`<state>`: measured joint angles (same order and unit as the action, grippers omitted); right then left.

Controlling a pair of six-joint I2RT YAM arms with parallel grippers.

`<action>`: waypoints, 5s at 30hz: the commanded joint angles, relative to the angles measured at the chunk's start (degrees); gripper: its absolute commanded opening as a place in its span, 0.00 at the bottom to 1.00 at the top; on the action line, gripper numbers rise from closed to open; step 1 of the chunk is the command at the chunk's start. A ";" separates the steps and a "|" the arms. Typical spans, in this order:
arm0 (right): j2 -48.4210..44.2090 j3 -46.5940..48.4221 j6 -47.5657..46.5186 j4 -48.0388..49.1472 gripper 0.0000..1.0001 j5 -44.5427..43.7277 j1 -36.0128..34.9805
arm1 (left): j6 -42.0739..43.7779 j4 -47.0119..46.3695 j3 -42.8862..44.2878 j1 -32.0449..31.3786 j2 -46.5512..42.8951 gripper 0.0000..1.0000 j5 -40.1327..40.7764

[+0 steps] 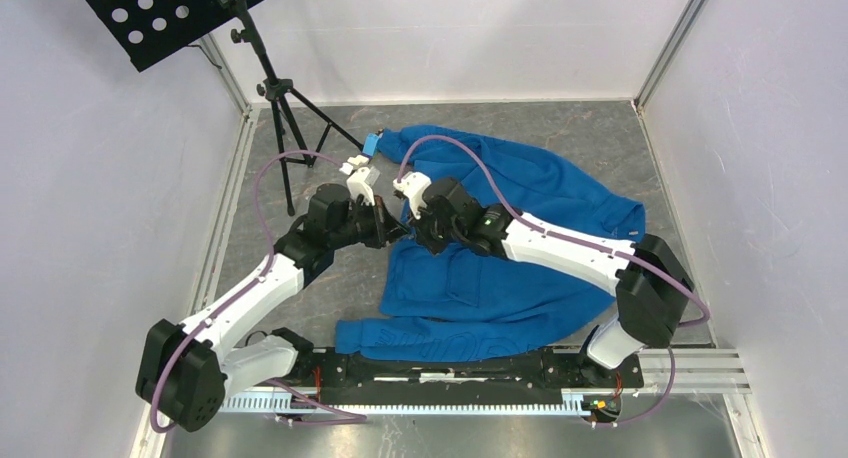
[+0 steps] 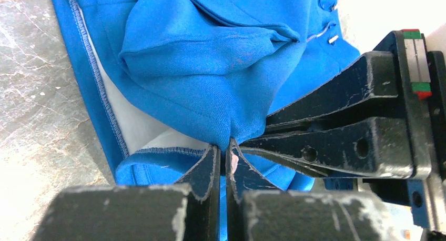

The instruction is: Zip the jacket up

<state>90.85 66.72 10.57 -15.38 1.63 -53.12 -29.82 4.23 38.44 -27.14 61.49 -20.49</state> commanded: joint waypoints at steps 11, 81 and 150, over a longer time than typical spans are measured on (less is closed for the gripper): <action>-7.30 -9.24 -19.09 -0.93 0.00 -6.35 2.59 | 8.64 8.12 1.75 -0.46 0.88 0.02 3.43; 8.12 -45.58 -6.96 109.77 0.45 1.57 -5.66 | 8.08 4.02 2.09 -0.37 -3.32 0.02 -5.96; -11.46 -14.25 -21.11 -12.53 0.00 -23.02 -5.27 | 8.61 6.43 -0.46 -0.29 -8.13 0.02 11.31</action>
<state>83.92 54.39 0.14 -11.16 -13.10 -59.72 -23.88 11.11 37.85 -28.12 55.33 -14.92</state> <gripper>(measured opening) 0.013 0.047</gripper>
